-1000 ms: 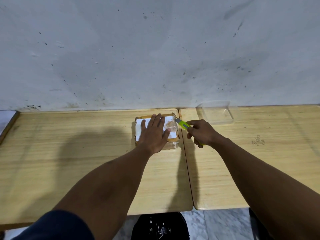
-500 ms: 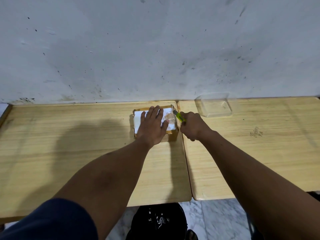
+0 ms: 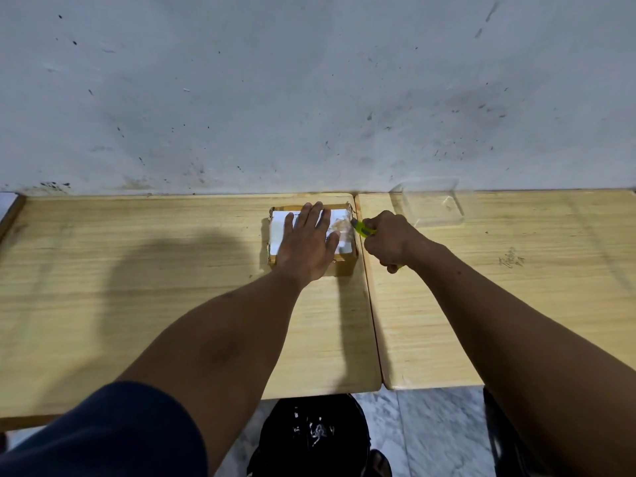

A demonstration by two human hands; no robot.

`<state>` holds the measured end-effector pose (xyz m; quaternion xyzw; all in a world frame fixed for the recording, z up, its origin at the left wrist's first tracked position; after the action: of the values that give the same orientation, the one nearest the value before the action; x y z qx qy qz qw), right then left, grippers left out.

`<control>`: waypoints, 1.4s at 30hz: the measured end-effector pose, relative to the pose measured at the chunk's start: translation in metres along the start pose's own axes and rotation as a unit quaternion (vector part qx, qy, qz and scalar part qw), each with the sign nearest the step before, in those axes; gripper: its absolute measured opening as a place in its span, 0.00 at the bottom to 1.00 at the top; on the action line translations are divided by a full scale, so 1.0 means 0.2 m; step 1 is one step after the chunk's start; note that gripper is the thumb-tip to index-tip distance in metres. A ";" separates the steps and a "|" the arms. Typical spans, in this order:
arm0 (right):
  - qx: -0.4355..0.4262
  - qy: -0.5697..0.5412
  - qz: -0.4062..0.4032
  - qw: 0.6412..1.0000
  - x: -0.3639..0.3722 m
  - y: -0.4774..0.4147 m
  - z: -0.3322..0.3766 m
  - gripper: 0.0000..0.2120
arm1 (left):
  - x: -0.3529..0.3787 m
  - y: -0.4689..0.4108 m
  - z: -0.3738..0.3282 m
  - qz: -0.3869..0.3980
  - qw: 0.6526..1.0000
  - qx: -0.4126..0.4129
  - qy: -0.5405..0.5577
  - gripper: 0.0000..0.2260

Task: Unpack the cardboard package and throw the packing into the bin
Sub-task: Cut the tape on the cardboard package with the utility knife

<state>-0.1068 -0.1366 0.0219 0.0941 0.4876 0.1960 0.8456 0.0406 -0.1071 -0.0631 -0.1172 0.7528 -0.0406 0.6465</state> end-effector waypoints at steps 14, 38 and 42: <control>-0.003 0.028 0.010 1.000 0.09 0.18 -0.07 0.17 | -0.02 0.00 -0.01 0.011 1.000 -0.008 -0.006 0.25; 0.154 -0.240 0.060 0.957 0.12 0.08 -0.57 0.21 | -0.06 0.04 0.15 -0.105 0.978 0.098 0.151 0.22; 0.143 -0.257 0.036 0.955 0.10 0.05 -0.53 0.19 | -0.04 0.04 -0.03 -0.087 0.976 -0.140 0.142 0.24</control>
<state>-0.1910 -0.1231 -0.0441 0.2786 0.2728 0.1241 0.9124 0.0353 -0.0990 -0.0570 -0.2643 0.8220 -0.0074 0.5044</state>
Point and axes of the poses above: each hand's wrist, its own y-axis away from the middle knuckle, its own x-axis out of the palm, z = x × y, the point moved 6 cm from there along -y, towards the middle knuckle, and after that the axes turned 12 degrees about -z, right-handed, at the moved point
